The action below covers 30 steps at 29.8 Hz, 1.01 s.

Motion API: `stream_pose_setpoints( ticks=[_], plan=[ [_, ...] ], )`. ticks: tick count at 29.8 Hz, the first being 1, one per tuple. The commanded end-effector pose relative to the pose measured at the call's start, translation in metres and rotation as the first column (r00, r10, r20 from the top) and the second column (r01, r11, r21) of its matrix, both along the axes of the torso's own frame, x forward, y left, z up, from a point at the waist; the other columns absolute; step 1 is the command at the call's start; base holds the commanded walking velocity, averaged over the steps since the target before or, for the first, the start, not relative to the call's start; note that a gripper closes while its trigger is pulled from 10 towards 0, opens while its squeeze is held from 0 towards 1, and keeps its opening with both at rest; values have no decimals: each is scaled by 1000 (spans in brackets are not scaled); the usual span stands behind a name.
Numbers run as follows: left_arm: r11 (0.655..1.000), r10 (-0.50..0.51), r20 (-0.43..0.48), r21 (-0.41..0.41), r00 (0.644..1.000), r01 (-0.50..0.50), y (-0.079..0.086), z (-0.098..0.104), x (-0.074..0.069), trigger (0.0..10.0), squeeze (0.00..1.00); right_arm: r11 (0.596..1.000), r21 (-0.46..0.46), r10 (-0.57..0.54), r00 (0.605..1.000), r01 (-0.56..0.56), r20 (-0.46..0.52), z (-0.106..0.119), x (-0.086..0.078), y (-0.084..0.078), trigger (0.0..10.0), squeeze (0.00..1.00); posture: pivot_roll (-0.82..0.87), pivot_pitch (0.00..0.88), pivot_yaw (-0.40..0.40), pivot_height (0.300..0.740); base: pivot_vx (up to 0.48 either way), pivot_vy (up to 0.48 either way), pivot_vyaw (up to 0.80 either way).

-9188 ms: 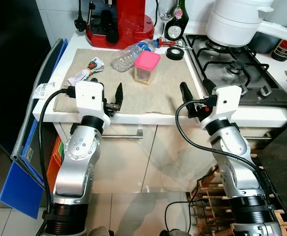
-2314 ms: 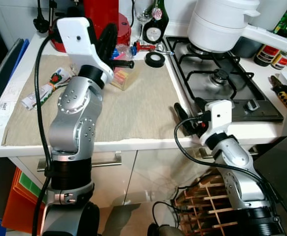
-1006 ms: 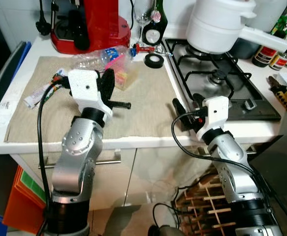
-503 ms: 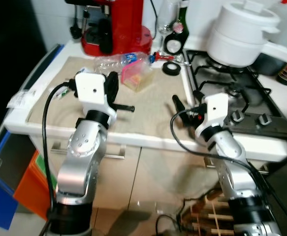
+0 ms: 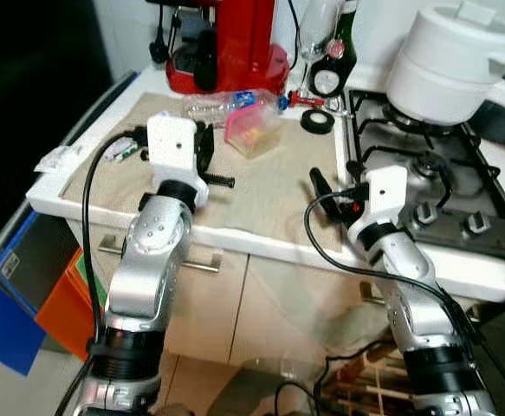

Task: Restocking fridge

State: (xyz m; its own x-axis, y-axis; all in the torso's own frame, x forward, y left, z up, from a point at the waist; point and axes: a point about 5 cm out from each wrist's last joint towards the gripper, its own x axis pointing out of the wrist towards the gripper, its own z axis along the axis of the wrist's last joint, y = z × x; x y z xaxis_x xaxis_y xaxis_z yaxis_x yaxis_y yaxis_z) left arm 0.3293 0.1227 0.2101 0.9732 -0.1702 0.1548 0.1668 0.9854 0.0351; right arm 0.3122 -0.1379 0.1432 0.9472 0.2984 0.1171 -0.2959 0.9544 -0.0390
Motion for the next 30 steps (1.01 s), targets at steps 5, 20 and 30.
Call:
stream_pose_setpoints(
  ticks=[5,20,30],
  plan=[
    [998,5,-76,-67,997,-10,7,-1,14,10000,1000,1000,-5,-7,1000,7,17,3,0,-2,10000,0,-57,18,-82,740,0,0,0],
    [999,-32,-76,-36,997,29,9,7,36,10000,1000,1000,-2,-4,1000,4,25,2,-1,1,10000,0,-65,19,-73,740,0,0,0],
    [954,141,-26,272,990,-129,40,17,48,10000,1000,1000,-7,9,1000,-9,20,0,0,2,10000,0,-38,7,-79,740,0,0,0]
  ],
)
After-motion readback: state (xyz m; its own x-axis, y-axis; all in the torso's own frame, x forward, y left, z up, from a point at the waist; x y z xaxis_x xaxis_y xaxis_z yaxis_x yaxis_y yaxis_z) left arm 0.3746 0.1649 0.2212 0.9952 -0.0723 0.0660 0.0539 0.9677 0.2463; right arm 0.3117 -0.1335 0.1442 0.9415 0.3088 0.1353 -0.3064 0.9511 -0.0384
